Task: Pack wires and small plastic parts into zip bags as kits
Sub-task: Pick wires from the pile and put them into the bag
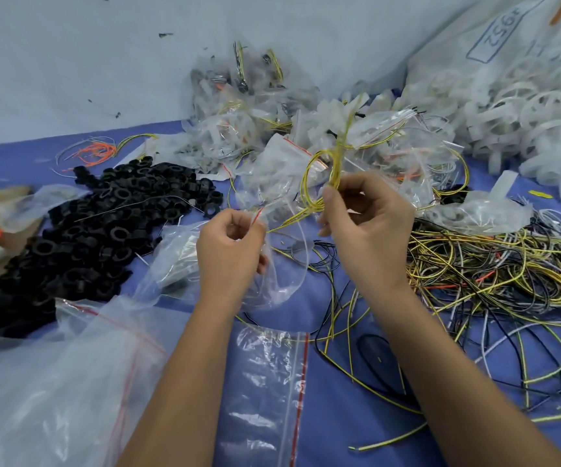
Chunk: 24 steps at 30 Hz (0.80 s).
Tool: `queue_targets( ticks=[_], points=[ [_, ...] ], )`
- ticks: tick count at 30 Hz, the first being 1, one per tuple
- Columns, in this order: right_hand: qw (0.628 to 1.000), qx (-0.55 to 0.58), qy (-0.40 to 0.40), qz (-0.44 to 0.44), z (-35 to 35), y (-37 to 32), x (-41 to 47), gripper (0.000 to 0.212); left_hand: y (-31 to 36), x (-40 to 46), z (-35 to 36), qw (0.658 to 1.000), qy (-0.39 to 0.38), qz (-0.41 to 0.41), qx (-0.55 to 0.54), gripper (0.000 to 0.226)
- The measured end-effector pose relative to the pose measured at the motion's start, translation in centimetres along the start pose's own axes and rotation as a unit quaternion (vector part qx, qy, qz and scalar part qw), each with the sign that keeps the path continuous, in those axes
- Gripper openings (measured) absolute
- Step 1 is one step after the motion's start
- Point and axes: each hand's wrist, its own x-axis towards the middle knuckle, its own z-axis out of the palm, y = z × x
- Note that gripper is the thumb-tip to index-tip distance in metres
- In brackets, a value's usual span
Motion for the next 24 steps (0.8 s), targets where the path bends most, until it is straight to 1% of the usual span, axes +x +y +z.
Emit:
queue_targets(
  ticks=[3,5,7,9,12,14,16,18,20,22,24],
  points=[
    [0.988,-0.125,-0.01,-0.092,0.22,0.1,-0.27,0.009,-0.08,-0.12,0.63,0.997,0.054,-0.019,-0.049,0.02],
    [0.977,-0.17,0.004,-0.131,0.27,-0.04,-0.39,0.009,-0.07,-0.15,0.72,0.997,0.068,-0.009,-0.046,0.026],
    [0.976,-0.167,0.006,-0.142,0.26,-0.2,-0.44,0.009,-0.01,-0.19,0.67,0.997,0.073,0.005,-0.035,0.03],
    [0.983,-0.129,-0.014,-0.133,0.36,-0.26,-0.55,0.01,0.08,-0.23,0.63,0.996,0.078,0.013,-0.032,0.029],
    [0.995,-0.058,-0.051,-0.067,0.65,-0.35,-0.76,0.011,0.15,-0.24,0.62,0.995,0.092,0.018,-0.035,0.024],
    [0.996,-0.044,-0.064,-0.049,0.75,-0.31,-0.87,0.011,0.01,-0.17,0.53,0.995,0.094,0.021,-0.025,0.024],
    [0.995,-0.065,-0.045,-0.061,0.73,-0.27,-0.9,0.011,-0.3,-0.08,0.47,0.995,0.084,0.042,0.025,0.025],
    [0.994,-0.077,-0.005,-0.081,0.58,-0.38,-0.81,0.01,-0.57,-0.08,0.47,0.99,0.062,0.074,0.102,0.025],
    [0.987,-0.106,0.023,-0.122,0.33,-0.54,-0.65,0.009,-0.6,-0.23,0.62,0.983,0.05,0.093,0.147,0.027],
    [0.972,-0.159,0.026,-0.168,0.17,-0.68,-0.56,0.008,-0.57,-0.35,0.73,0.982,0.049,0.094,0.154,0.028],
    [0.97,-0.169,0.006,-0.177,0.22,-0.83,-0.66,0.009,-0.46,-0.36,0.75,0.986,0.057,0.088,0.131,0.028]
  ],
)
